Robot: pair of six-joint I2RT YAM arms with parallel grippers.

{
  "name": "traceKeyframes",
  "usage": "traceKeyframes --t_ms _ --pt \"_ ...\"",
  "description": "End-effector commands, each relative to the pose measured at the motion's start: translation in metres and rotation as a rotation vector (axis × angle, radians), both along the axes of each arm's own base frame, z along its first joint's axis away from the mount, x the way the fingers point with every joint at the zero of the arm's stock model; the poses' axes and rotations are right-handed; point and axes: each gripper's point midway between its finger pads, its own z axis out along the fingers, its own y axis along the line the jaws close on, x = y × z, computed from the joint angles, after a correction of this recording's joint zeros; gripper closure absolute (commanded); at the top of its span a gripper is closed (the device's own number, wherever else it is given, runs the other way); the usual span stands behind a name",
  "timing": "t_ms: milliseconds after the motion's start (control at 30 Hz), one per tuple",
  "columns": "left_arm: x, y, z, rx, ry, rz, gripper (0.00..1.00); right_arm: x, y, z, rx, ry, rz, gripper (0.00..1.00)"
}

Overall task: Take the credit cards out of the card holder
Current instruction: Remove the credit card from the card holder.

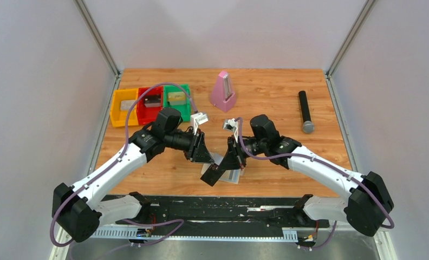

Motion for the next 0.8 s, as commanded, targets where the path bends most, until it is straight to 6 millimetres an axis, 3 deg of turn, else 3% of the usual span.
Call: traceKeyframes --t_ms 0,133,233,300,433,567,700,767 --pt "-0.003 -0.006 0.010 -0.038 -0.029 -0.054 0.63 0.006 0.009 0.025 0.062 -0.027 0.022 1.00" --pt "-0.004 -0.006 0.004 -0.027 -0.013 -0.061 0.77 0.007 0.011 0.024 0.060 -0.021 0.022 1.00" --pt "-0.004 -0.006 0.002 -0.027 -0.008 -0.064 0.97 0.009 0.011 0.024 0.057 -0.020 0.014 1.00" --pt "-0.004 -0.006 0.003 -0.031 -0.012 -0.061 1.00 0.011 0.011 0.023 0.051 -0.018 0.000 0.99" --pt "0.005 -0.006 0.002 -0.018 -0.027 0.003 1.00 0.023 0.009 0.013 0.025 -0.006 -0.074 0.65" --pt "0.021 -0.009 0.000 -0.051 -0.006 0.093 1.00 0.034 0.003 0.004 0.035 0.040 -0.157 0.46" --pt "0.038 -0.012 0.008 -0.112 0.017 0.213 1.00 0.037 -0.002 0.004 0.073 0.054 -0.230 0.42" --pt "0.044 -0.011 0.013 -0.147 0.023 0.273 1.00 0.043 -0.006 0.002 0.073 0.061 -0.292 0.34"
